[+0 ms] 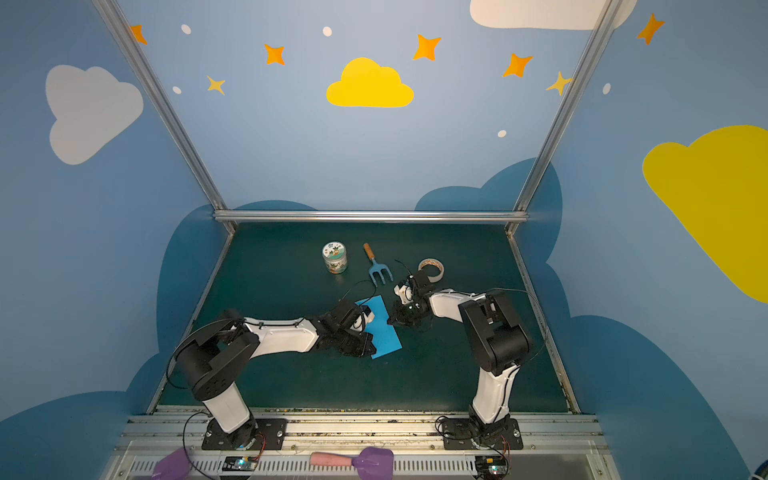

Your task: Fold a paper plane with a square sheet of paper (fold left side to right side)

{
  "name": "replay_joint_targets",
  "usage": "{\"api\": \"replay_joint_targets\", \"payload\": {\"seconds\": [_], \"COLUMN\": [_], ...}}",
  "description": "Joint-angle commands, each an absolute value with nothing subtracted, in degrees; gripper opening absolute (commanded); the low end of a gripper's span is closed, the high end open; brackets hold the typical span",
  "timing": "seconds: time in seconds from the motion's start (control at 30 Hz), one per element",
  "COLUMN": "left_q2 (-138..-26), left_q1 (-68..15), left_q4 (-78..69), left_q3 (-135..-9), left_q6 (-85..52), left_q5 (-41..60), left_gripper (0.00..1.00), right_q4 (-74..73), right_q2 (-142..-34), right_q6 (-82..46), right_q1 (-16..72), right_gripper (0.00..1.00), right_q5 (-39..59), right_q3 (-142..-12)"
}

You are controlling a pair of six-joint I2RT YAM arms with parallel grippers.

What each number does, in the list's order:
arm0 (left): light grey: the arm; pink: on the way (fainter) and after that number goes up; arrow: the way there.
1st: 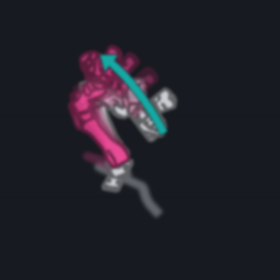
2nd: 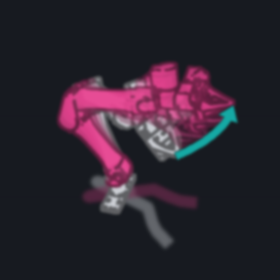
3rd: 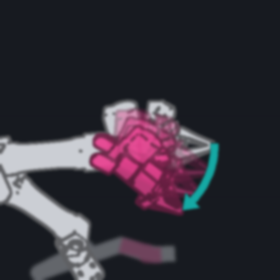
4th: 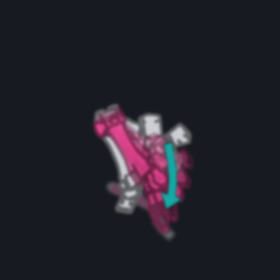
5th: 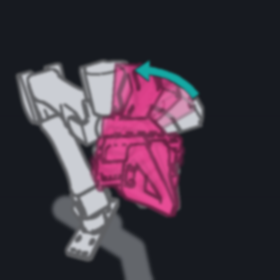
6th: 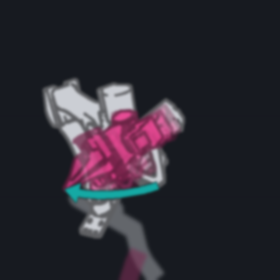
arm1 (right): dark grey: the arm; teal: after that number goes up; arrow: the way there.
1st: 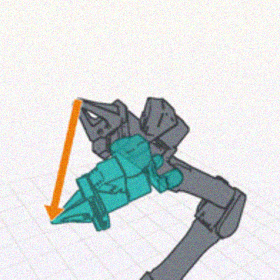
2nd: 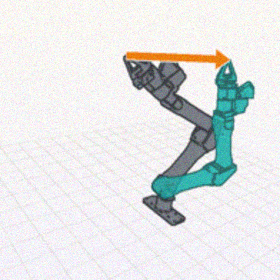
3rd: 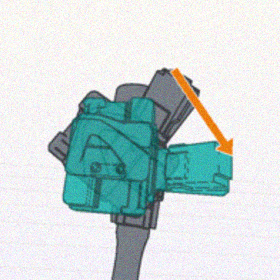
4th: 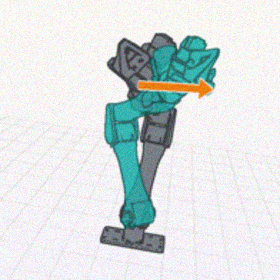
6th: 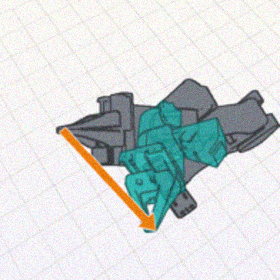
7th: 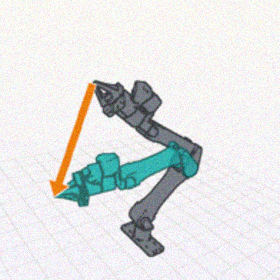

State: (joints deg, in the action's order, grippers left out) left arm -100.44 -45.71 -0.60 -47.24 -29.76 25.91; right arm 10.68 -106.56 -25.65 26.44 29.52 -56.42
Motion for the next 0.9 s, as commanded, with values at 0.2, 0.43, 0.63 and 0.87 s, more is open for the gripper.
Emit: {"api": "replay_joint_targets", "payload": {"seconds": [0.2, 0.43, 0.63, 0.87], "left_q2": [-100.99, -100.66, -100.52, -100.88], "left_q1": [-46.07, -46.14, -46.21, -46.23], "left_q4": [3.91, 3.96, 4.04, 4.91], "left_q3": [-46.99, -47.19, -47.28, -48.05], "left_q6": [-28.89, -28.74, -28.68, -28.23], "left_q5": [26.39, 26.28, 26.36, 26.46], "left_gripper": [0.04, 0.04, 0.04, 0.04], "right_q4": [17.53, 18.43, 19.27, 17.78], "right_q2": [-109.05, -99.65, -96.39, -100.52], "right_q6": [-23.2, -25.27, -27.08, -29.25], "right_q1": [21.93, 22.31, 28.55, 33.71], "right_gripper": [0.0, 0.0, 0.0, 0.0], "right_q5": [18.9, 23.04, 23.42, 22.76], "right_q3": [-55.25, -54.4, -55.84, -58.95]}}
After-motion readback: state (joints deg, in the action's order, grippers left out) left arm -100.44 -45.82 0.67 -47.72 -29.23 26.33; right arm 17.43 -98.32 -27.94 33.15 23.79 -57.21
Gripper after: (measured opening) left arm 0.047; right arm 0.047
